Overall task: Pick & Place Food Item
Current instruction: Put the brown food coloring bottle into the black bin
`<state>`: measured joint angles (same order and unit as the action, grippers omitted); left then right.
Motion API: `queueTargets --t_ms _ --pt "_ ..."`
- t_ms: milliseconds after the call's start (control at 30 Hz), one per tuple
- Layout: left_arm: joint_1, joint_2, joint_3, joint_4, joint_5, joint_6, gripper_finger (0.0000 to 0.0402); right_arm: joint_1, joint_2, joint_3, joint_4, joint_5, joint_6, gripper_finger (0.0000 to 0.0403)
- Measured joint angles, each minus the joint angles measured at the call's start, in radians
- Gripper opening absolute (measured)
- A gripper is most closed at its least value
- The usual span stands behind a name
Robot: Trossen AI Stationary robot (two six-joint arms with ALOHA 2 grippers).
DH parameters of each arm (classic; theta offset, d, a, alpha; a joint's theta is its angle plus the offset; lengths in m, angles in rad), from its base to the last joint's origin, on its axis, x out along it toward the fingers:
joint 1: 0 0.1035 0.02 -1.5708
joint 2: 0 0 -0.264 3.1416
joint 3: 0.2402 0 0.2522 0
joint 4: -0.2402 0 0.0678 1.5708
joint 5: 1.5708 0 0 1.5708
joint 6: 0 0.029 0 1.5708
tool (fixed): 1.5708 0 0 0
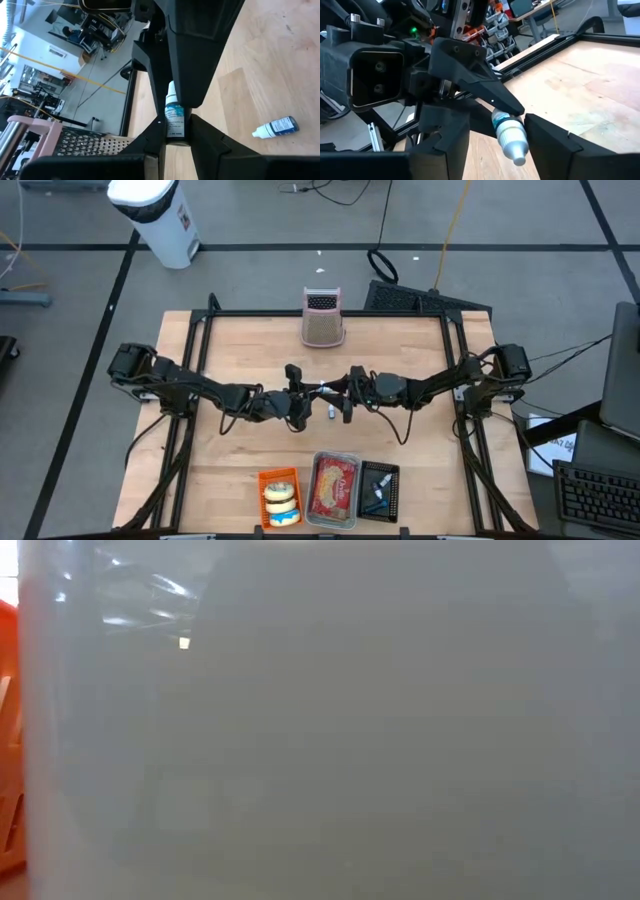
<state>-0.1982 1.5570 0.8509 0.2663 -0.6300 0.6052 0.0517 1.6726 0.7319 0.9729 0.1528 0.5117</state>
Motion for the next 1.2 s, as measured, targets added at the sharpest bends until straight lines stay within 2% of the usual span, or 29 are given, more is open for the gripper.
queueTargets --t_ms 633,833,933,1200 --pt "-0.007 0.000 0.000 -0.001 0.000 -0.013 0.0067 -0.001 0.000 0.000 -0.024 0.002 0.000 0.0085" --pt "-0.008 0.000 0.000 -0.002 -0.007 -0.063 0.0071 -0.008 0.000 0.000 -0.022 -0.001 -0.003 0.0061" --pt "-0.015 0.000 0.000 0.000 -0.023 -0.098 0.0092 -0.012 0.000 0.000 -0.020 -0.003 -0.004 0.0061" --pt "-0.062 0.000 0.000 0.028 -0.146 -0.129 0.0190 -0.013 -0.001 0.001 -0.026 -0.003 -0.034 0.0060"
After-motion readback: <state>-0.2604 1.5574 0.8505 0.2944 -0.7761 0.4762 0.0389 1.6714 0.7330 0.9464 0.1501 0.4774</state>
